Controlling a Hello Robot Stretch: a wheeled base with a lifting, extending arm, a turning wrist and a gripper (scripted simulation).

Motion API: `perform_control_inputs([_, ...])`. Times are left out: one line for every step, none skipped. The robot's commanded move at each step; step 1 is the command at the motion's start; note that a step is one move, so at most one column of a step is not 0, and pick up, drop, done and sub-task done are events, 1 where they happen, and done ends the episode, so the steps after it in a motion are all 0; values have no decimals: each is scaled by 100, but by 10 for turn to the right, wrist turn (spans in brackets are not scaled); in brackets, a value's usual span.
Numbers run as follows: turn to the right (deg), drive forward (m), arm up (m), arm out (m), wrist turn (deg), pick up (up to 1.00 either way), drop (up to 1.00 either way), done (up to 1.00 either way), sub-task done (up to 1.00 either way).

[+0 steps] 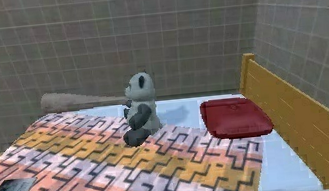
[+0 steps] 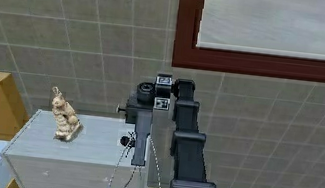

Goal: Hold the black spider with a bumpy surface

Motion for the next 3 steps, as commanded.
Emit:
perform_control_inputs([0,0,0,0,450,0,0,0,0])
perform_control_inputs([0,0,0,0,450,0,0,0,0])
perform_control_inputs([0,0,0,0,450,0,0,0,0])
